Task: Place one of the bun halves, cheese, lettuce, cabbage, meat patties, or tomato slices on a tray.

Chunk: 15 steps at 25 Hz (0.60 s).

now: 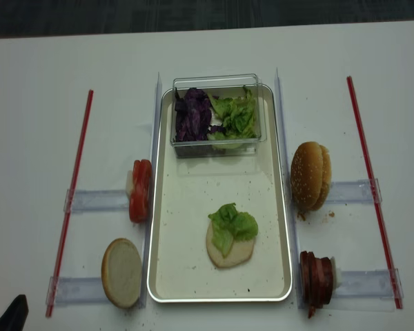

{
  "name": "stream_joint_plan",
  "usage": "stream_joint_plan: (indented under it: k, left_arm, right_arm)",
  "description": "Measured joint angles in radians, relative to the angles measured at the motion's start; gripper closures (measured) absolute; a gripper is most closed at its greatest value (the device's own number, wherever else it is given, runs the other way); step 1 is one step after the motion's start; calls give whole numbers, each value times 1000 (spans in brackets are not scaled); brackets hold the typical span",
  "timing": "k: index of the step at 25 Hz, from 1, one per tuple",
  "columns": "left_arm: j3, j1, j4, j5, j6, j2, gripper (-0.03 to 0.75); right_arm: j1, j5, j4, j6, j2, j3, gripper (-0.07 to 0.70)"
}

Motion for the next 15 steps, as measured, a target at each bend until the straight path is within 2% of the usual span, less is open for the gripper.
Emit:
stream_joint_plan:
  k: [15]
  left_arm:
    - [0, 0, 0, 0, 0, 0, 118]
  right_arm:
    - [0, 0, -9, 0, 0, 0, -56]
